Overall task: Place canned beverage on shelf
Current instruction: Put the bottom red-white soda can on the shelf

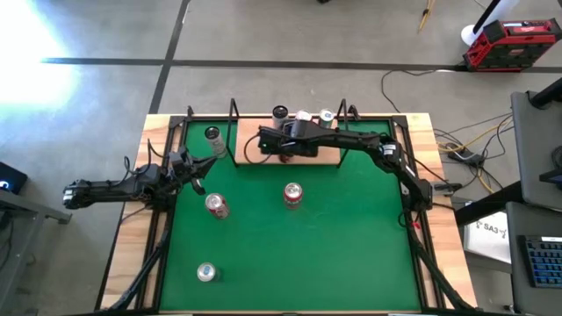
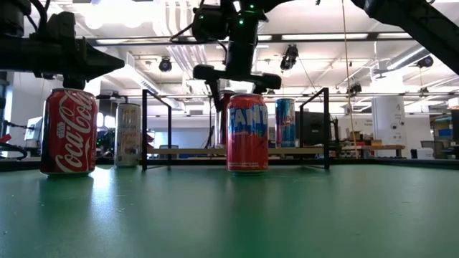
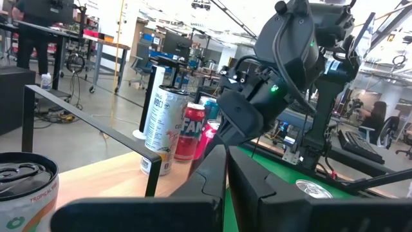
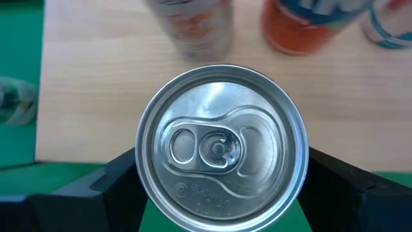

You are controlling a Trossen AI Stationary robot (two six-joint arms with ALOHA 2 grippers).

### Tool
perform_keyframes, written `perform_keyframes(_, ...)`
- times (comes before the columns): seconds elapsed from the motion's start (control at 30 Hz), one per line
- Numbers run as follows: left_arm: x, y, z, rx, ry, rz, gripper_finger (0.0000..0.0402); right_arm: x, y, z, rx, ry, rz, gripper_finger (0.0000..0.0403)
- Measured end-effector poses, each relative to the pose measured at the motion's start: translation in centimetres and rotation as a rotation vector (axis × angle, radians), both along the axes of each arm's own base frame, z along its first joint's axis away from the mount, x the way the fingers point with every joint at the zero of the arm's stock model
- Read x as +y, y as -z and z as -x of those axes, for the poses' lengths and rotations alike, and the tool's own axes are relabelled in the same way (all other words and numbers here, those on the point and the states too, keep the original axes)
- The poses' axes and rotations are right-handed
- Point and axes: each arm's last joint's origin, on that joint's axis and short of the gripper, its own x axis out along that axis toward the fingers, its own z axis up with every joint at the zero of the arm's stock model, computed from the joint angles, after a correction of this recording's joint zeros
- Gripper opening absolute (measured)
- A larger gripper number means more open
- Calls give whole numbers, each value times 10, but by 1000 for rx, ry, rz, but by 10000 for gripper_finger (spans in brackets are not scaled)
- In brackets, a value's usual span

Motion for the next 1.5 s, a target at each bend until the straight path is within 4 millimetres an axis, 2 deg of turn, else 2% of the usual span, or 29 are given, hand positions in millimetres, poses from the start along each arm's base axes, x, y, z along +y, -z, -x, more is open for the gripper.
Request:
perform_keyframes(0.63, 0, 0, 0, 0, 0, 0, 0, -5, -5, 10, -75, 363, -64, 309)
perform_keyframes(1.5, 0, 0, 0, 0, 0, 0, 0, -8, -4, 24, 46, 416, -74, 309)
